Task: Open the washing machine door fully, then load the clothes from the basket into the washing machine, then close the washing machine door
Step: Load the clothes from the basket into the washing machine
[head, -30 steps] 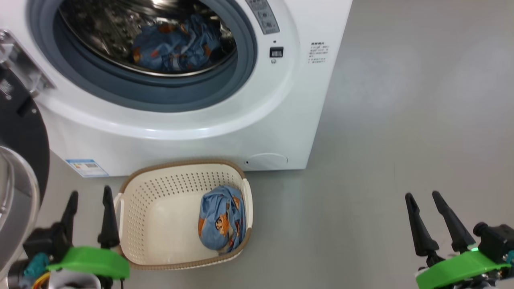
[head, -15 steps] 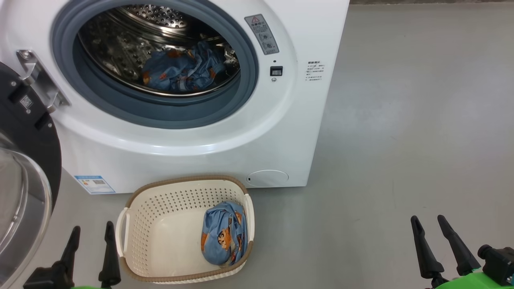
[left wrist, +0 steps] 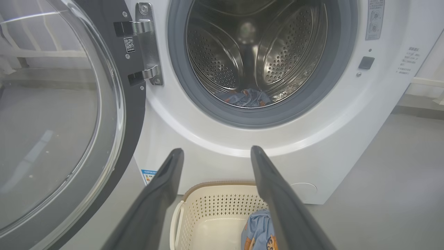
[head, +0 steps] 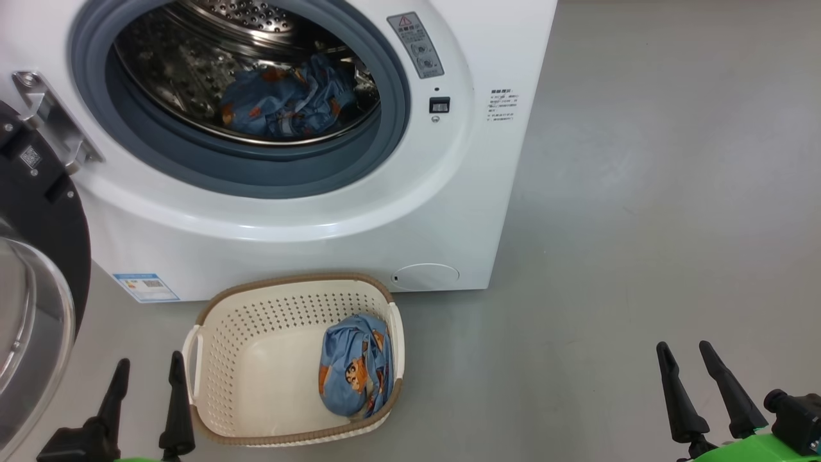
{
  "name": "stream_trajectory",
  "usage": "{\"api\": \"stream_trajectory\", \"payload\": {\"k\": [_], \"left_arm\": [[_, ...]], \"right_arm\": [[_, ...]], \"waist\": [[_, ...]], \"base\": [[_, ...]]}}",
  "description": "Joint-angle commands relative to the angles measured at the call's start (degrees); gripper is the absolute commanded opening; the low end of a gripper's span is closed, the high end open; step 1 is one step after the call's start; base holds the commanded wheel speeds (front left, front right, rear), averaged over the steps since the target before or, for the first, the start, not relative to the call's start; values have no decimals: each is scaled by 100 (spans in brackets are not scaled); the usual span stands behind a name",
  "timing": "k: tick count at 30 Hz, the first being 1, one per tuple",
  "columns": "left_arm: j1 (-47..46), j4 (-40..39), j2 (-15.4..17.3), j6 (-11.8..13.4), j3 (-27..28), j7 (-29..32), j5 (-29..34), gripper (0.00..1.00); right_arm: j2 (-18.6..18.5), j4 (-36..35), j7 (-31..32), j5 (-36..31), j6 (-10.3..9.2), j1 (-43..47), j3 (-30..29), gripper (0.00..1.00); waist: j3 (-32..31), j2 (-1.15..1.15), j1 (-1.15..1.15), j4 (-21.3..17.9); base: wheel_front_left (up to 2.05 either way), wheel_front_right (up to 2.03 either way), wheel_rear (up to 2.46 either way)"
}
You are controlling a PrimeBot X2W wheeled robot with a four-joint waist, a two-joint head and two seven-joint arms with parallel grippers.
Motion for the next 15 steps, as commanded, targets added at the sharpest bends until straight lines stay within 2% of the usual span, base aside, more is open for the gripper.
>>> {"api": "stream_trajectory", "payload": {"k": [1, 15], "left_arm": [[-114, -106, 58, -9, 156, -36, -23, 100], [-774, 642, 86, -9, -331, -36, -179, 100]], "right_arm": [[-68, -153, -27, 15, 9, -113, 107, 100], [32, -270, -27, -18, 9, -540, 171, 100]], "waist": [[38, 0, 0, -12], [719, 0, 0, -93]], "base": [[0, 0, 0], [0, 0, 0]]}}
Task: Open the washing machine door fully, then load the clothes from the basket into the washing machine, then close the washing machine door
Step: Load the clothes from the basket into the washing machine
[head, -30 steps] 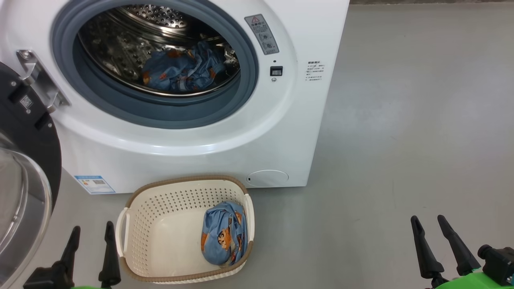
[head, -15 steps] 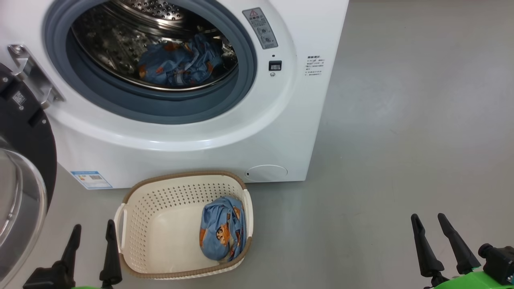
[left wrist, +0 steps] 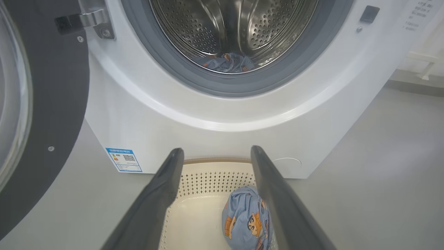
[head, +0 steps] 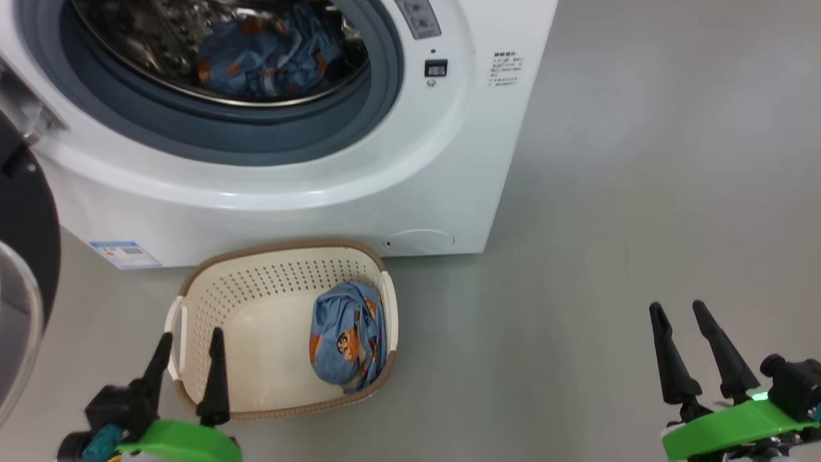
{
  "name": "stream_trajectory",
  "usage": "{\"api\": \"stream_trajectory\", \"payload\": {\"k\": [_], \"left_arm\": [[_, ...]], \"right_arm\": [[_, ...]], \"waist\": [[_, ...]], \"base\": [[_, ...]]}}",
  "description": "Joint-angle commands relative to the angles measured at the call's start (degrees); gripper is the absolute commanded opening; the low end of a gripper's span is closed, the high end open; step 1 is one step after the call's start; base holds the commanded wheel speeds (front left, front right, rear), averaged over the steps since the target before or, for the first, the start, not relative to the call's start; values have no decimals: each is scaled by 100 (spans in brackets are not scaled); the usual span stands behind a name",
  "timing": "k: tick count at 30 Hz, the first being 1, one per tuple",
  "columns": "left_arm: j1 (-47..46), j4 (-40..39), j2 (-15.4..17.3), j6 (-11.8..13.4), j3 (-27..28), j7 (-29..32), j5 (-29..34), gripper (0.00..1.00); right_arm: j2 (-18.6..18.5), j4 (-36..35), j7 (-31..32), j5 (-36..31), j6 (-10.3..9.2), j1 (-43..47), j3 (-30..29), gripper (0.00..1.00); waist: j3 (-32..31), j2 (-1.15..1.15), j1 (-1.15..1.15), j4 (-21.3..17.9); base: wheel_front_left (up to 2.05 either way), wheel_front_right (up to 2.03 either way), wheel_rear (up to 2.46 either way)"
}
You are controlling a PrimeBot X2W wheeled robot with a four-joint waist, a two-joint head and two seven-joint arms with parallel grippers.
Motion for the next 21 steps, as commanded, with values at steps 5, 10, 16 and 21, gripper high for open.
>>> {"api": "stream_trajectory", "payload": {"k": [5, 10, 16, 21], "left_arm": [[-682, 370, 177, -9, -125, -37, -214, 100], [-1306, 795, 361, -9, -357, -37, -345, 100], [-2072, 1410, 578, -9, -777, -37, -555, 100], [-2585, 1992, 708, -9, -1177, -37, -699, 100]], "right_arm": [[-35, -222, -27, -30, 9, -384, 150, 100], [-7, -300, -27, -49, 9, -703, 168, 100], [58, -369, -27, -64, 9, -1038, 192, 100], [100, -406, -27, -80, 9, -1295, 280, 100]], "waist": [[629, 0, 0, -118], [1120, 0, 0, -220], [1677, 0, 0, -316], [2056, 0, 0, -425]], "base": [[0, 0, 0], [0, 0, 0], [0, 0, 0], [0, 0, 0]]}}
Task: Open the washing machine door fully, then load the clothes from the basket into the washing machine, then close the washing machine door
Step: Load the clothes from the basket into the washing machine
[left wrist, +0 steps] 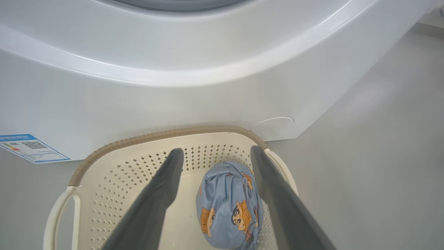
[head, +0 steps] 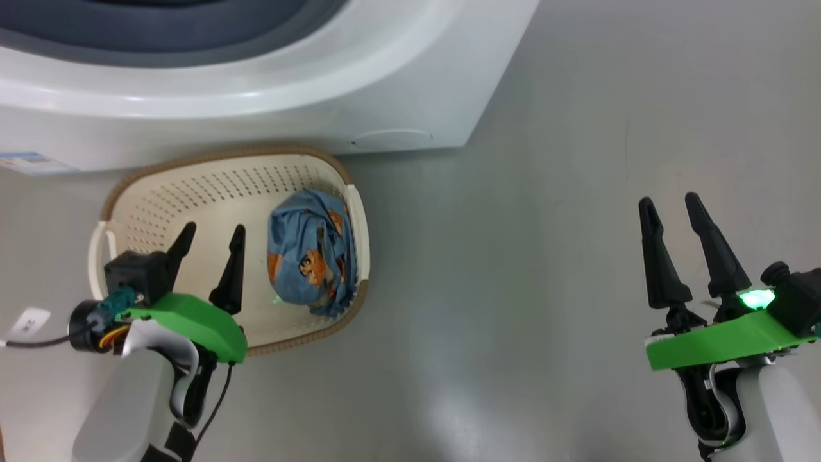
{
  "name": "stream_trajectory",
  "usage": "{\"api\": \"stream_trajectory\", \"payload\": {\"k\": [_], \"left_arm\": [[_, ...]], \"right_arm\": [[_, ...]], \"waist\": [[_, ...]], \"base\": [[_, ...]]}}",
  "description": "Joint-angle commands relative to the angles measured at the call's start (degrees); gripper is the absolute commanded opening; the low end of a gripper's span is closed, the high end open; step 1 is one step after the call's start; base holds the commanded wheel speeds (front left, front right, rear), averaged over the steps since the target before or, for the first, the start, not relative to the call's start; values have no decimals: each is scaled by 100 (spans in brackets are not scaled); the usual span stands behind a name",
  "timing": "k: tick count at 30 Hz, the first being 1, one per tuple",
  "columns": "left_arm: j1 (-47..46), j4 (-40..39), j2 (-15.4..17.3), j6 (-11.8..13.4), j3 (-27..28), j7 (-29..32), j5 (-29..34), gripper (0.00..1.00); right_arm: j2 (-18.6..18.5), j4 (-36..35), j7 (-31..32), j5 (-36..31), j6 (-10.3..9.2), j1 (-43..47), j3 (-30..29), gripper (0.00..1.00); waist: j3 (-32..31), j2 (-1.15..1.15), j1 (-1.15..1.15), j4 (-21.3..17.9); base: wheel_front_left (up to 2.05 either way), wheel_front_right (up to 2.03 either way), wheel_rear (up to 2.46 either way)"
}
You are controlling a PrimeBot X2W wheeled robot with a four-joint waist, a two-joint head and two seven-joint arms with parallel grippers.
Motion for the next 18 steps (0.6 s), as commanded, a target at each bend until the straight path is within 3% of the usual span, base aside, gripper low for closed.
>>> {"api": "stream_trajectory", "payload": {"k": [1, 18], "left_arm": [[-185, 91, 222, -9, 52, -36, -80, 100], [-1556, 1821, 524, -9, -1414, -36, -933, 100]], "right_arm": [[2, -165, -27, -47, 9, -77, 158, 100], [21, -304, -27, -75, 9, -536, 403, 100]], "waist": [[449, 0, 0, -185], [1368, 0, 0, -389]], "base": [[0, 0, 0], [0, 0, 0]]}}
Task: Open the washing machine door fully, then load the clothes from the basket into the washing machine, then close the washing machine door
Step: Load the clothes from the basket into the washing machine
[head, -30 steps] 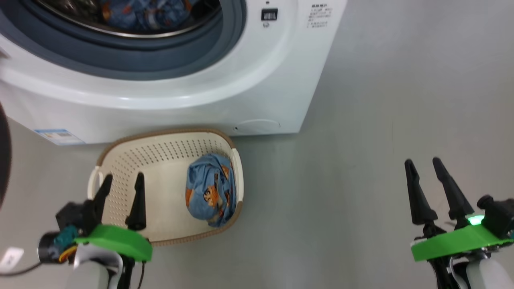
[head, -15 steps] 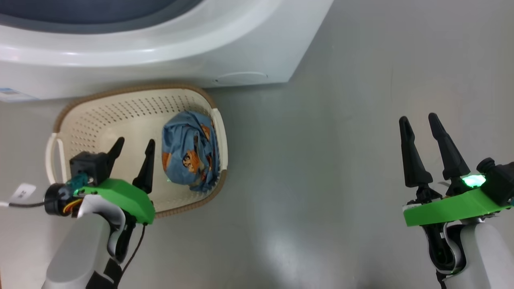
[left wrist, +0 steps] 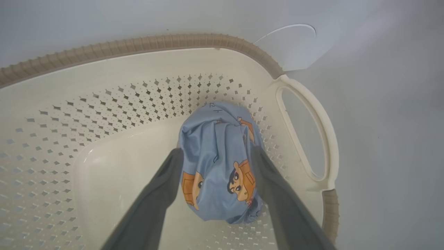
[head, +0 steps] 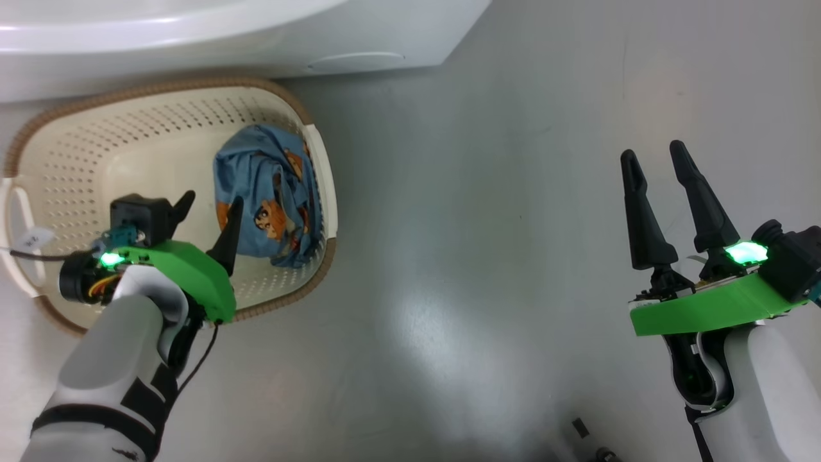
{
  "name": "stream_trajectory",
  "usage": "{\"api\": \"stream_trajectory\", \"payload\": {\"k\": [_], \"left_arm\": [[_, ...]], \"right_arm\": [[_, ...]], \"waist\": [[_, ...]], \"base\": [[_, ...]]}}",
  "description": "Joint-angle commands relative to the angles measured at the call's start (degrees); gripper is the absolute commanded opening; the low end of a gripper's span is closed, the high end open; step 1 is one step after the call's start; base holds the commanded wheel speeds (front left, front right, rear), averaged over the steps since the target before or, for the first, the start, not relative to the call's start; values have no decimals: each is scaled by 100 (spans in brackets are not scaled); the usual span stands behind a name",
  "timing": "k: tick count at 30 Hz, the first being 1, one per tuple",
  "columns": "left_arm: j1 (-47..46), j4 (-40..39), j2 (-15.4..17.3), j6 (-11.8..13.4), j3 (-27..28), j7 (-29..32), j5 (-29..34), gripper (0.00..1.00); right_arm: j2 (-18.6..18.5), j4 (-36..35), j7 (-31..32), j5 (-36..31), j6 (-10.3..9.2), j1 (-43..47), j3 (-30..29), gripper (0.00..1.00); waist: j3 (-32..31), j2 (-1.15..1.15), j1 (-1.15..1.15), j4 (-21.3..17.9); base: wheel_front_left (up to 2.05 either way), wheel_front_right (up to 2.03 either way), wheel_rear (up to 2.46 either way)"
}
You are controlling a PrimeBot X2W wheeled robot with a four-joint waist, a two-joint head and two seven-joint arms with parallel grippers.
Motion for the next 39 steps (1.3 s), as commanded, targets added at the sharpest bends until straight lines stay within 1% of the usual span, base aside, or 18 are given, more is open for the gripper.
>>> {"api": "stream_trajectory", "payload": {"k": [1, 6, 16, 35, 36, 37, 38, 39], "left_arm": [[-40, 14, 226, -9, 61, -37, -98, 100], [-386, 384, 268, -9, -372, -37, -561, 100], [-783, 541, 345, -9, -1117, -37, -1070, 100], [-1250, 754, 563, -9, -2087, -37, -1963, 100], [-1259, 756, 571, -9, -2152, -37, -2040, 88], [-1266, 745, 582, -9, -2226, -34, -2123, 40], [-1276, 737, 602, -9, -2294, -34, -2204, 13], [-1280, 724, 619, -9, -2354, -34, -2293, 0]], "right_arm": [[-2, -151, -27, -48, 9, 59, 148, 100], [-28, -183, -27, -53, 9, -26, 223, 100], [-38, -257, -27, -98, 9, -78, 273, 100], [-100, -490, -27, -170, 9, -31, 319, 100], [-99, -494, -27, -171, 9, -36, 318, 100], [-96, -495, -27, -172, 9, -43, 320, 100], [-93, -494, -27, -173, 9, -50, 324, 100], [-91, -492, -27, -174, 9, -56, 330, 100]], "waist": [[220, 0, 0, -88], [483, 0, 0, -144], [836, 0, 0, -186], [1168, 0, 0, -381], [1178, 0, 0, -389], [1184, 0, 0, -398], [1184, 0, 0, -408], [1180, 0, 0, -418]], "base": [[0, 0, 0], [0, 0, 0], [0, 0, 0], [0, 0, 0], [0, 0, 0], [0, 0, 0], [0, 0, 0], [0, 0, 0]]}}
